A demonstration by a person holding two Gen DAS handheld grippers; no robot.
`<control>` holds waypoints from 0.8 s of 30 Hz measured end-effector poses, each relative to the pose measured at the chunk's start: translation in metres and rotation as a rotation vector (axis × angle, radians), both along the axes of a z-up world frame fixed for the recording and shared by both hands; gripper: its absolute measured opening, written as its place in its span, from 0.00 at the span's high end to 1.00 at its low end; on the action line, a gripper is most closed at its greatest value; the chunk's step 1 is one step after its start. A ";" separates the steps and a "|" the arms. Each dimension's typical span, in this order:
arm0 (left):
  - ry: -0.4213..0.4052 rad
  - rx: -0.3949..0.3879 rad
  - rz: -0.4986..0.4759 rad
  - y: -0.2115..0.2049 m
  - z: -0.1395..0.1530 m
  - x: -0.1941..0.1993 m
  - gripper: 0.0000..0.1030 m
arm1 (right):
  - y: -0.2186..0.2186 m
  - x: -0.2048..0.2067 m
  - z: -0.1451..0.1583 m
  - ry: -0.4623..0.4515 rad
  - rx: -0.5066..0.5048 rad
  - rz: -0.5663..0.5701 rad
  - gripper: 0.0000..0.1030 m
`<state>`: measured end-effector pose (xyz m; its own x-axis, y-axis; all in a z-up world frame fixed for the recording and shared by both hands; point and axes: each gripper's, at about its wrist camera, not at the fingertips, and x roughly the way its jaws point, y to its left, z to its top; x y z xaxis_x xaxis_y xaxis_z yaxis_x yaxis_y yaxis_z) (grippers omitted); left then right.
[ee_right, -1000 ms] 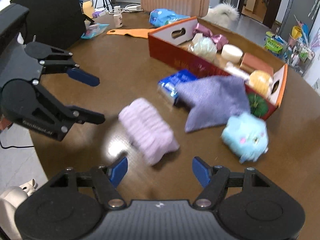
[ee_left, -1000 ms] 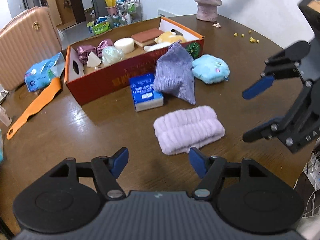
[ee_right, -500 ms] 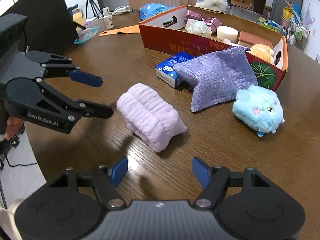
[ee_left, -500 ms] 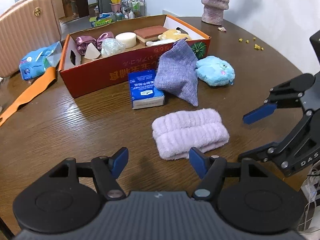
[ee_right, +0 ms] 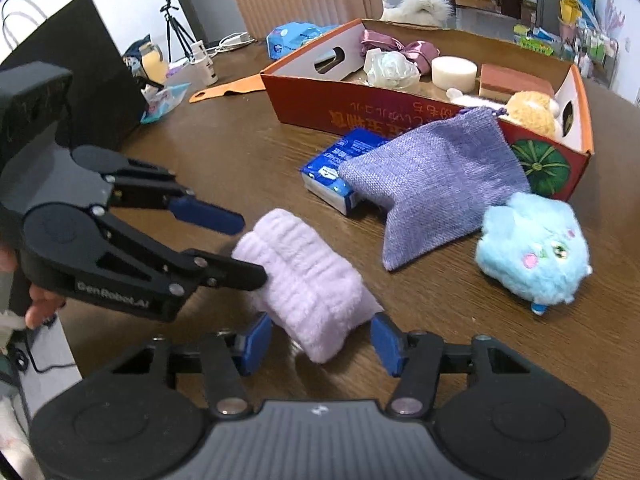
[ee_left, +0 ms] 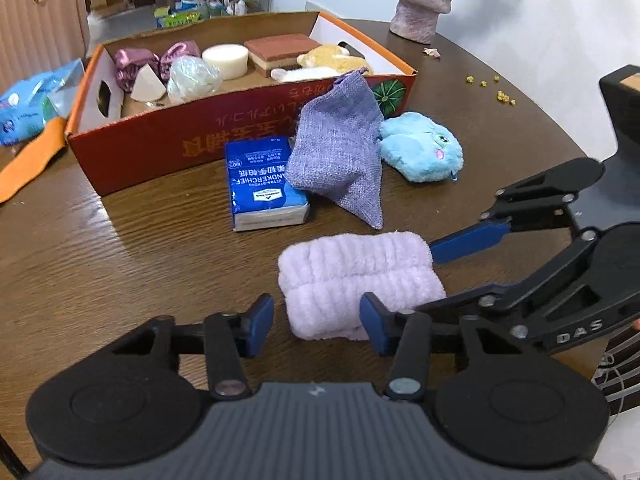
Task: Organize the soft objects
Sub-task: 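Grasp the lavender fuzzy towel roll with the right and left tools together, then carry the lavender towel roll into the cardboard box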
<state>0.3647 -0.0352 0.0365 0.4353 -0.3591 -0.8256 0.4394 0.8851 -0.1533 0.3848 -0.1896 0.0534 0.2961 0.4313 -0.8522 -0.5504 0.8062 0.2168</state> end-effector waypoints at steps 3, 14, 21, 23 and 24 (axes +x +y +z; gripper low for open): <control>0.022 -0.024 -0.008 0.000 -0.004 0.005 0.70 | 0.002 0.009 -0.009 0.014 0.014 -0.015 0.61; 0.015 -0.011 -0.030 0.005 0.014 0.014 0.80 | 0.016 0.015 0.005 -0.024 0.004 0.063 0.84; -0.015 0.039 -0.037 0.007 0.047 0.039 0.80 | 0.030 0.044 0.032 -0.043 -0.026 0.110 0.84; -0.037 0.060 -0.040 0.007 0.061 0.050 0.80 | 0.035 0.056 0.044 -0.063 -0.040 0.121 0.84; -0.044 0.066 -0.038 0.007 0.066 0.057 0.80 | 0.037 0.063 0.050 -0.071 -0.044 0.124 0.84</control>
